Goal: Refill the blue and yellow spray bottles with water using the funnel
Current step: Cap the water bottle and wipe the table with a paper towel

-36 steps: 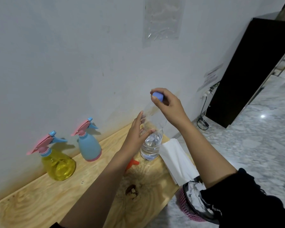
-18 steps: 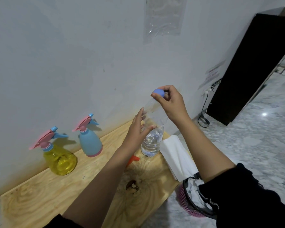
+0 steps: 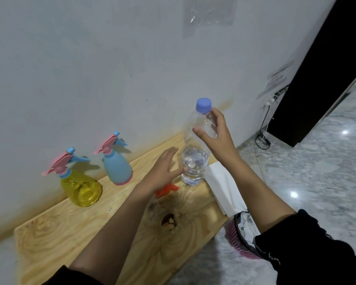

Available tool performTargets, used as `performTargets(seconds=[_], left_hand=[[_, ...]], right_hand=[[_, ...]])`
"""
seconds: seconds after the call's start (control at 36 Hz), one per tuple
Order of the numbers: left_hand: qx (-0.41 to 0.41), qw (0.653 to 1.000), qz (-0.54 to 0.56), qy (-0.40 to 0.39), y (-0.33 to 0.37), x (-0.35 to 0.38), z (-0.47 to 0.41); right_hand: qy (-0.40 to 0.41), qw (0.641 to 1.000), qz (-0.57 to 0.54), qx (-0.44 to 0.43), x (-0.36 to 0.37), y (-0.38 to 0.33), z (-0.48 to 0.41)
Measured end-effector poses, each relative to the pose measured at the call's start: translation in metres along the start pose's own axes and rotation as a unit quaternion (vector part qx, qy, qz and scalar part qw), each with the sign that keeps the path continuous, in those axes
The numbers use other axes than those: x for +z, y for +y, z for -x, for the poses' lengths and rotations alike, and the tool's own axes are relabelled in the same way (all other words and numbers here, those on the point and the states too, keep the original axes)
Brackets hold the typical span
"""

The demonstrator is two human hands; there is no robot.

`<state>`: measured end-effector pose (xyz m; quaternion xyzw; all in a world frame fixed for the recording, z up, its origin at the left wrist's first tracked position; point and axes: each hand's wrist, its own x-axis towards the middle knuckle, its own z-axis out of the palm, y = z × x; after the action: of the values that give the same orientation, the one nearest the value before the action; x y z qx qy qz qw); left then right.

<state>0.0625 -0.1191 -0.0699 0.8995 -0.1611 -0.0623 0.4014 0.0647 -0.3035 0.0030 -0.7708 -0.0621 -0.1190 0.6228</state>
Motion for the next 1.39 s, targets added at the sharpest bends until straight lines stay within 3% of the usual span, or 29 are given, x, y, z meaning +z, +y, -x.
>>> performTargets(seconds=[0.17,0.42,0.58,0.78,0.92,1.0,1.19,1.39], left_hand=[[-0.090,0.980,-0.122,-0.127,-0.043,0.005,0.008],[-0.037,0.964,-0.189,-0.182,-0.072,0.007,0.003],[-0.006,0.966,-0.196,-0.167,-0.077,0.005,-0.004],[-0.026,0.987,-0.143,-0.064,-0.081,0.001,-0.002],[-0.104,0.991,-0.043,0.074,-0.090,0.001,-0.005],[-0.139,0.983,-0.002,0.117,-0.093,0.001,-0.008],[-0.259,0.935,0.112,0.213,-0.097,0.010,-0.030],[-0.271,0.884,0.173,0.338,-0.100,0.021,-0.051]], right_hand=[[-0.020,0.999,-0.015,0.036,0.003,0.023,0.015],[0.007,0.996,0.021,0.082,0.013,0.055,0.017],[0.064,0.991,0.075,0.094,0.023,0.060,0.014],[0.115,0.983,0.104,0.096,0.031,0.055,0.011],[0.125,0.979,0.126,0.102,0.037,0.053,0.000],[0.119,0.979,0.127,0.101,0.044,0.052,-0.011],[0.091,0.986,0.114,0.076,0.061,0.054,-0.058],[0.011,0.994,0.099,0.038,0.078,0.065,-0.107]])
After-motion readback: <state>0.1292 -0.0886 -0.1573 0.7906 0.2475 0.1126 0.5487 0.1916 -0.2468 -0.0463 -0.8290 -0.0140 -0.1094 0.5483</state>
